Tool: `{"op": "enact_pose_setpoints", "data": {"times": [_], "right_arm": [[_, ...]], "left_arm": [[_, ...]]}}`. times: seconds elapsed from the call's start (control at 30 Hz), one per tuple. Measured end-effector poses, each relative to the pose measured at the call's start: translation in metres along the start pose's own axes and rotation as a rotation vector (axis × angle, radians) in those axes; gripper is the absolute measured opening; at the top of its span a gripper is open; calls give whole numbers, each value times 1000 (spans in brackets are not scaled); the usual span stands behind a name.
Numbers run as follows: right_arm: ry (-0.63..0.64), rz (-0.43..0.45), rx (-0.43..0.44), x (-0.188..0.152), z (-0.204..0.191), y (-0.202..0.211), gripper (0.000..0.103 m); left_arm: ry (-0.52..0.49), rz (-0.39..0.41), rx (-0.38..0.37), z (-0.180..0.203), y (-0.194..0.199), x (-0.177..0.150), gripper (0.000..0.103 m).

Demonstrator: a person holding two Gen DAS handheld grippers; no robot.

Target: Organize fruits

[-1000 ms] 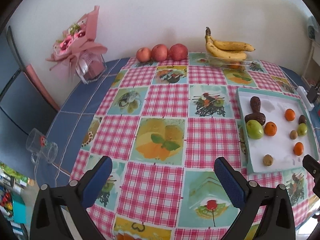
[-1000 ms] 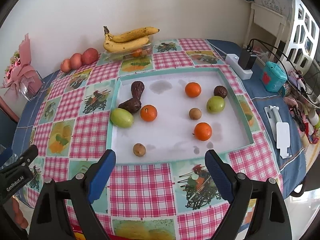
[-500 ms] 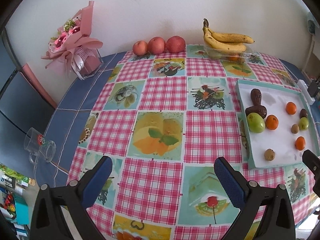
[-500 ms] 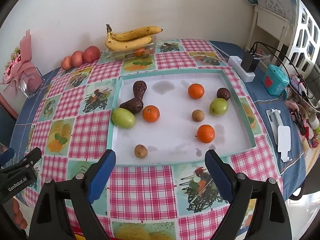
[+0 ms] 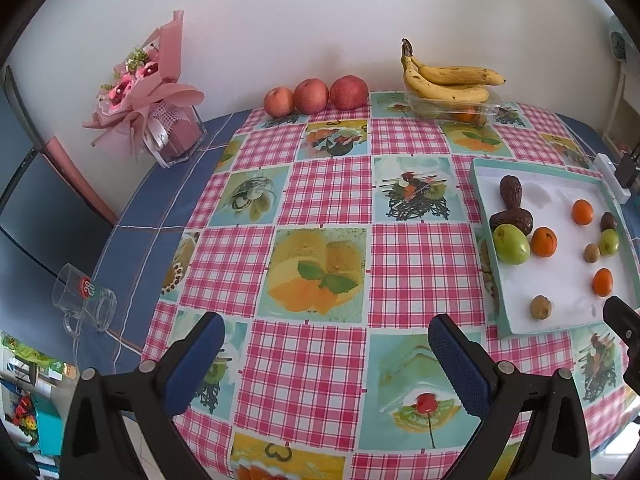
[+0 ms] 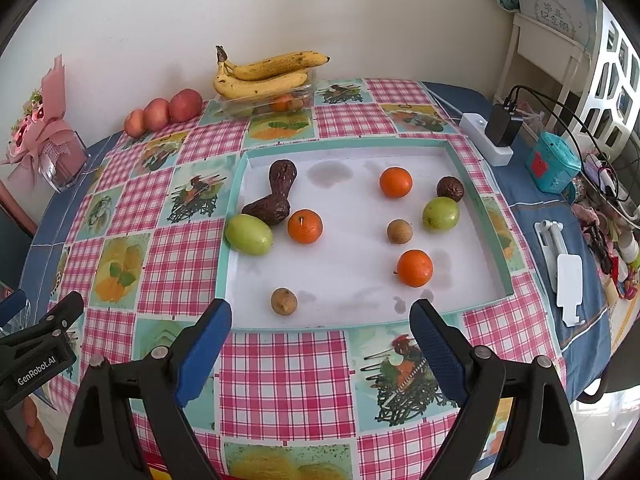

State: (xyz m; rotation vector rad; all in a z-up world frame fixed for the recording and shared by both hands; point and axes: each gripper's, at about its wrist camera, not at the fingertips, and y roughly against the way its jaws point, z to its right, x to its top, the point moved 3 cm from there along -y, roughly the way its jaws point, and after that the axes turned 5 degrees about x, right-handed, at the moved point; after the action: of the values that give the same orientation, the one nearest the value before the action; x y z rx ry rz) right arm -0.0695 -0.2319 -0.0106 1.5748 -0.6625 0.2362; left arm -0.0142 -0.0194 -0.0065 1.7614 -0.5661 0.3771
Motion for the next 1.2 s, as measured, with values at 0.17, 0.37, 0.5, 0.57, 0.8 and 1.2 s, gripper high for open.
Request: {"op": "enact_pose_setpoints", "data": {"times": [0.17,0.37,0.5,0.57,0.8,1.2], "right_arm": [[1,-2,0,0,0,0,91],[4,-6,1,1,0,-2,91],[3,-6,0,0,1,-2,91],[4,-5,1,0,1,-1,91],[3,-2,4,0,1,-1,91],[1,-1,3,-1,0,-1,91]], "left_arm": [[0,1,0,0,0,0,103],[-2,5,-1,-1,1,1,103],[-8,8,4,0,2,1,103],[-7,8,5,1,2,1,103],[-14,13,12,1,3,1,103],[-14,14,6,2,3,1,103]]}}
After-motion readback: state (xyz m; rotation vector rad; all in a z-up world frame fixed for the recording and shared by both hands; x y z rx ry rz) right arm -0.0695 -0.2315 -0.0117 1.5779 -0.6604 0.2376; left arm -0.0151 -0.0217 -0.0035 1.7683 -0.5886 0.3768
